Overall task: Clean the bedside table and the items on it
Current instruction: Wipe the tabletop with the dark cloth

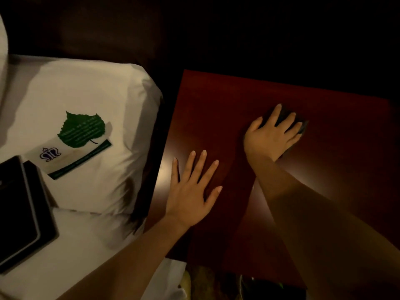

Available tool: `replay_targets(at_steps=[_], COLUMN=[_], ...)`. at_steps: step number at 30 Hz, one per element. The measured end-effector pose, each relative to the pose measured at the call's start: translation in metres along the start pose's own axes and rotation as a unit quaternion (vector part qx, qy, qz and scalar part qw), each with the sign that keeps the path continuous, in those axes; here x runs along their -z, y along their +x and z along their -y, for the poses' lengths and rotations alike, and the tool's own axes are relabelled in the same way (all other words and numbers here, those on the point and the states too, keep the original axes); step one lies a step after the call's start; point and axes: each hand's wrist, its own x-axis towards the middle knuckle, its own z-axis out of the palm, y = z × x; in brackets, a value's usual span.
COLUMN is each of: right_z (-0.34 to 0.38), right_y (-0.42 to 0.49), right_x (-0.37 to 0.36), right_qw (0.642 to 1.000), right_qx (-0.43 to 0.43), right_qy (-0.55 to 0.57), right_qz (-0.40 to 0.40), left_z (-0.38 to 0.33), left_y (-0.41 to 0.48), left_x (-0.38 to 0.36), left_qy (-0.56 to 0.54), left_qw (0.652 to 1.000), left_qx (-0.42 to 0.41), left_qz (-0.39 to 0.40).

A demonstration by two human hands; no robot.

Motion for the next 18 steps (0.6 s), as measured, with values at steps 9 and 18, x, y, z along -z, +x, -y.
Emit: replay_targets(at_steps=[9, 18], right_z=[0.004, 0.008], right_y=[0.058, 0.065], right_x=[0.001, -0.001], right_qw=[0.991, 0.971], right_qx=[0.135, 0.236], right_qy=[-0.01, 0.013], right_qz=[0.004, 0.031], left_z=[-0.001, -0.001], left_y=[0.006, 0.004], left_x=[0.003, 0.002], left_qy=[-0.011, -0.001], left_qw=[1.0, 1.0], left_qx=[0.002, -0.001], left_qz=[0.021, 0.017])
